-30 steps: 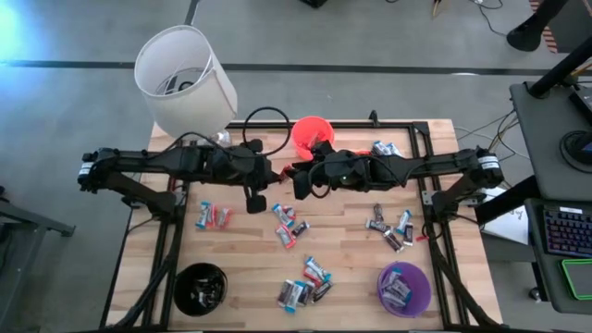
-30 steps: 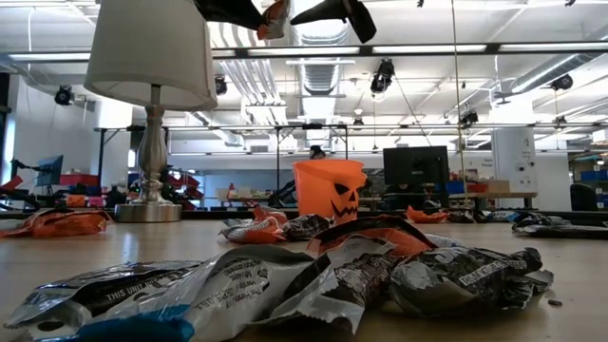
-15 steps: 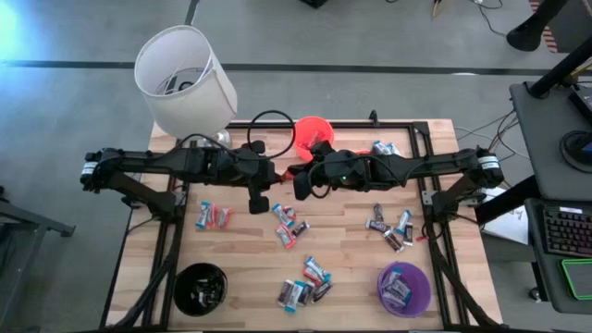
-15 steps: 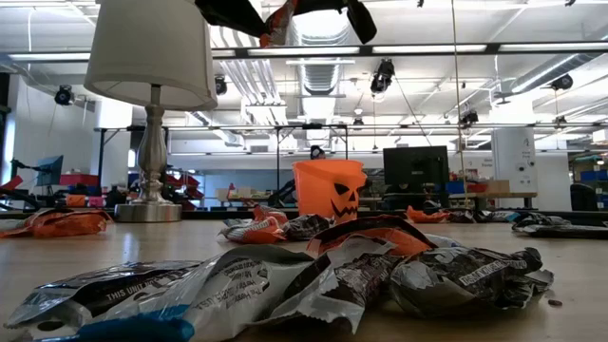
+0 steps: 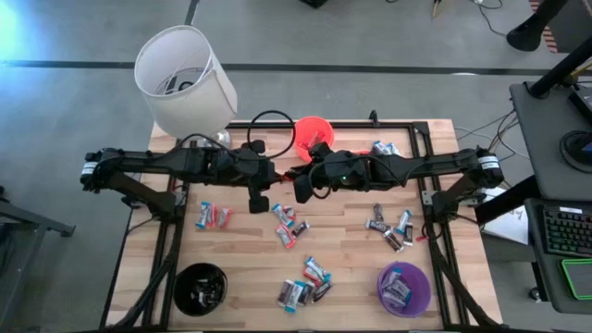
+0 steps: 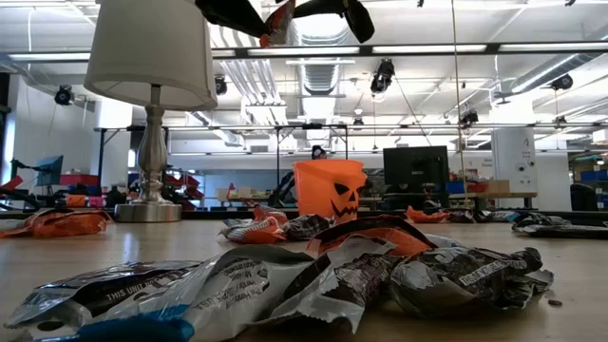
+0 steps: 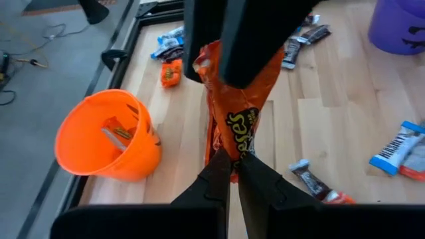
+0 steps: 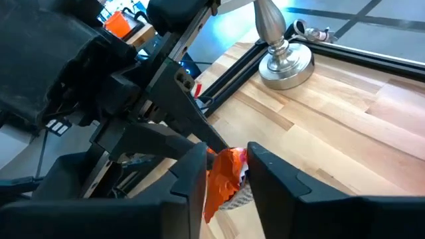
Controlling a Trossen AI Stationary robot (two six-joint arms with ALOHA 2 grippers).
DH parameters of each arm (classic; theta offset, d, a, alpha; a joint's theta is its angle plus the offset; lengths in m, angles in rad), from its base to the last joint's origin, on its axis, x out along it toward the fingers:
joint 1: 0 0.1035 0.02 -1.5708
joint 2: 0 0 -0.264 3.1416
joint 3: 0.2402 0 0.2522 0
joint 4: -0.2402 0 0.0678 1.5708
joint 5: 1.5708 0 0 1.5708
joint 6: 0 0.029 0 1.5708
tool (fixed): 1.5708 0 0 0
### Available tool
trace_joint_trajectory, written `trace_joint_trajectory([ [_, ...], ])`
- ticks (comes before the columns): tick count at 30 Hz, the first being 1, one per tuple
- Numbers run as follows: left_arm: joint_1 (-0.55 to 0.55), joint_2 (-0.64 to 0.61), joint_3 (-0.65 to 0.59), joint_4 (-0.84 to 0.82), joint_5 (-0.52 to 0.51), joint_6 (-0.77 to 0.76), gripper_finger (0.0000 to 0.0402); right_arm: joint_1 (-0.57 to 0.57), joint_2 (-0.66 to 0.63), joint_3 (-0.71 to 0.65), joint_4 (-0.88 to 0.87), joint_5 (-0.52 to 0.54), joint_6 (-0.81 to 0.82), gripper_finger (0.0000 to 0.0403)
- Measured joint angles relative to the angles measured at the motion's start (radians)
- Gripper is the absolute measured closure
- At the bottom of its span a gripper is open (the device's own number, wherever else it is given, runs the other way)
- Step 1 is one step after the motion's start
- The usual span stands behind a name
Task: Organize candy in baskets
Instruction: Put the orange chocolate into the orange bucket
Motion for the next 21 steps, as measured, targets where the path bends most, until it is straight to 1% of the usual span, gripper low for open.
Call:
trace_joint_trajectory([
  [4,0.001,-0.001,0.0,0.002,-0.03,0.009,0.04,0.0,0.0,0.0,-0.001,-0.002,0.0,0.0285],
  [7,0.001,-0.001,0.0,0.001,-0.033,0.013,0.04,0.0,0.0,0.0,-0.001,-0.002,-0.003,0.0289],
  [10,0.001,-0.001,0.0,0.001,-0.033,0.013,0.04,0.0,0.0,0.0,-0.003,-0.001,-0.003,0.0312],
  [17,0.001,-0.001,0.0,0.0,-0.037,0.013,0.04,0.0,0.0,0.0,-0.003,0.0,-0.026,0.0385],
  [21,0.001,-0.001,0.0,0.0,-0.044,0.019,0.04,0.0,0.0,0.0,-0.003,0.0,-0.027,0.0392],
])
